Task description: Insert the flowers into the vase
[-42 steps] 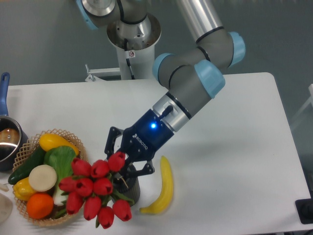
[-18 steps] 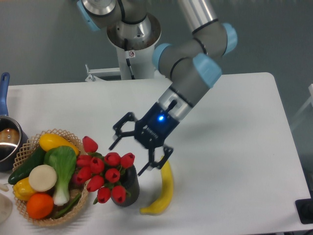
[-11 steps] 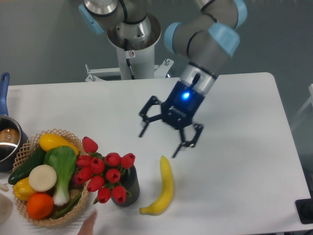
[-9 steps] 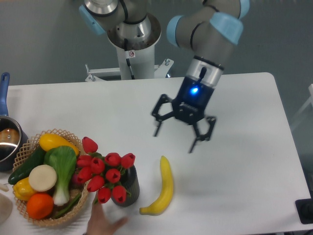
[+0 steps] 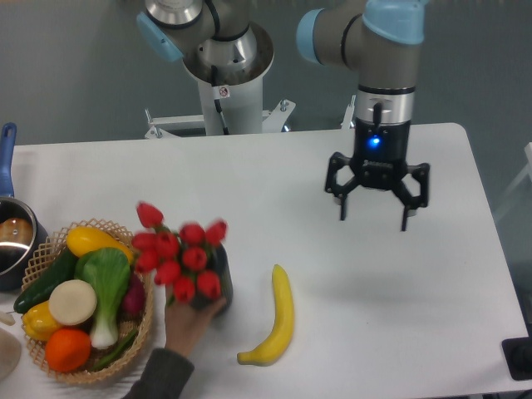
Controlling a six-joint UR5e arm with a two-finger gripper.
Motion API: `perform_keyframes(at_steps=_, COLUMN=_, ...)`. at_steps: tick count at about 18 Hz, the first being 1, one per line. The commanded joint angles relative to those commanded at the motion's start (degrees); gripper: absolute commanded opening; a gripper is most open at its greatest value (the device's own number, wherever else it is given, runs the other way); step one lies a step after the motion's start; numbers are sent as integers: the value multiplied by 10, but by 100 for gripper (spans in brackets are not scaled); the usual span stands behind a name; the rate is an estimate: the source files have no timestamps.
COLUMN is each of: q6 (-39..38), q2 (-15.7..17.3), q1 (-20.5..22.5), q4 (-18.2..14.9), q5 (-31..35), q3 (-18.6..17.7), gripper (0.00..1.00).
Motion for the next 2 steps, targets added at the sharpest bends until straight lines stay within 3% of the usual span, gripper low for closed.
perform_keyframes(at_steps=2, q6=6, q2=-11, q1=0, q4=-1, q5=50, q3=-5, gripper=100)
